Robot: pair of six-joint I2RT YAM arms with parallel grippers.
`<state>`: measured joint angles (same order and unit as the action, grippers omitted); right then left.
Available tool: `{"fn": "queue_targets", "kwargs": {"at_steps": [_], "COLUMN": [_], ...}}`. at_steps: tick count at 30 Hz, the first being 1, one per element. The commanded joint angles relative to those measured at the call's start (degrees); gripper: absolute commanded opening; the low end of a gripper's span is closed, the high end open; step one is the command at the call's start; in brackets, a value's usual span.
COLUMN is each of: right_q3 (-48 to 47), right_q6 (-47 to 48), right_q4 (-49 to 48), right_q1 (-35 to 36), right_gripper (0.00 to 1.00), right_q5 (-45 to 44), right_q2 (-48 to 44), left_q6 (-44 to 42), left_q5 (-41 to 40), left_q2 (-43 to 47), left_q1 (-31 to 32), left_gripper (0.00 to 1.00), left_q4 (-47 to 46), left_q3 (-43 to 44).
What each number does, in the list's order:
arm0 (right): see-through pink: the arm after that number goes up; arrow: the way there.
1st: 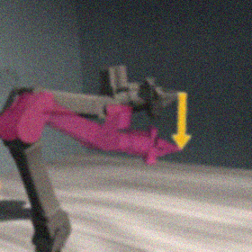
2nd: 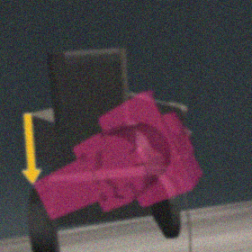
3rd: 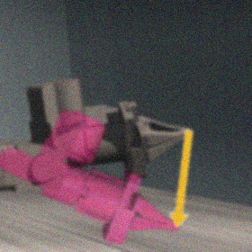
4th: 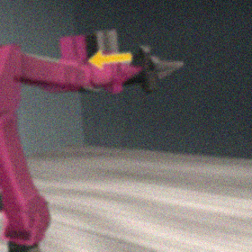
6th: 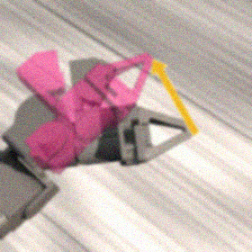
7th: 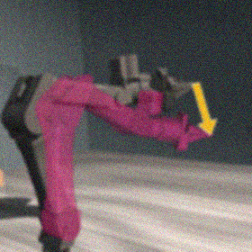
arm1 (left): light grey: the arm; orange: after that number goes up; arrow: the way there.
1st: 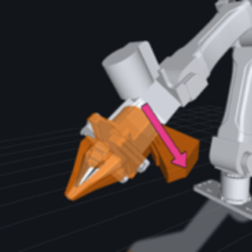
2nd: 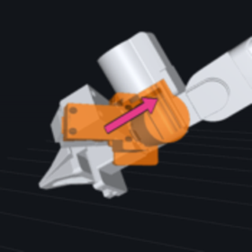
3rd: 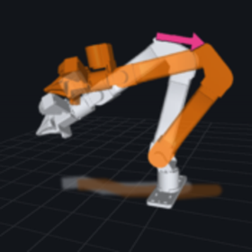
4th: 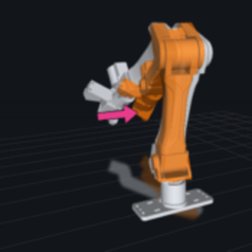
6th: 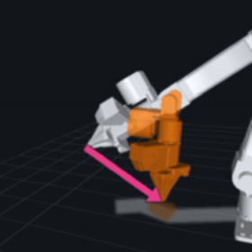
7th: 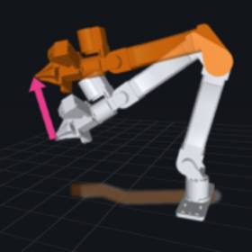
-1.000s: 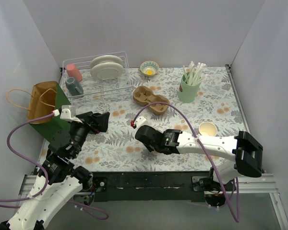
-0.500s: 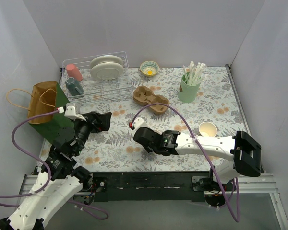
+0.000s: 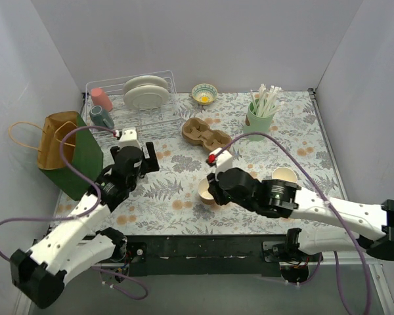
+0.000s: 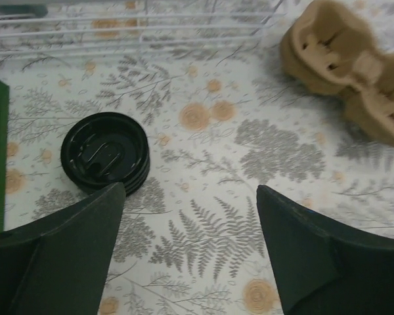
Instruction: Pack the takeout coffee
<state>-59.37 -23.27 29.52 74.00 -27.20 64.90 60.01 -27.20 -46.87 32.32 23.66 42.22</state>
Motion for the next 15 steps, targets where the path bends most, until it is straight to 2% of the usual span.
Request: {"fn": "queue_targets", "kwargs": {"at_steps": [1, 3, 6, 10, 15], "right_q3": [5.13, 5.93, 6.64, 6.82, 7.87], "right_q6": [-2.74, -2.84, -2.92, -2.75, -2.57], "right_q4": [-2.36, -2.1, -1.13, 0.27, -0.16], "right_q1": [0.36, 0.36, 0.27, 0.27, 0.27], "right_gripper": [0.33, 0.33, 0.33, 0.33, 0.33], "right_q5": [-2.33, -2.07, -1.89, -2.33, -2.68], "right_q2": [-8.37, -10.23, -12.69, -14.71, -16.74], "left_q6": [-1.04, -0.51, 0.46, 0.37, -2.87], "left_q5": [-8.39, -7.35, -3.75, 7.22, 9.88], "left_q2": [-9.8, -14.36, -18.59, -22.19, -25.28], "left_q1": [-0.67, -1.29, -4.71, -13.48, -15.7], "left_gripper": [0.75, 0.68, 0.65, 0.63, 0.57], "left_q4": [5.78, 7.01, 8.07, 7.8, 6.93], "left_q3": [5.49, 6.99, 9.98, 11.39, 11.66]}}
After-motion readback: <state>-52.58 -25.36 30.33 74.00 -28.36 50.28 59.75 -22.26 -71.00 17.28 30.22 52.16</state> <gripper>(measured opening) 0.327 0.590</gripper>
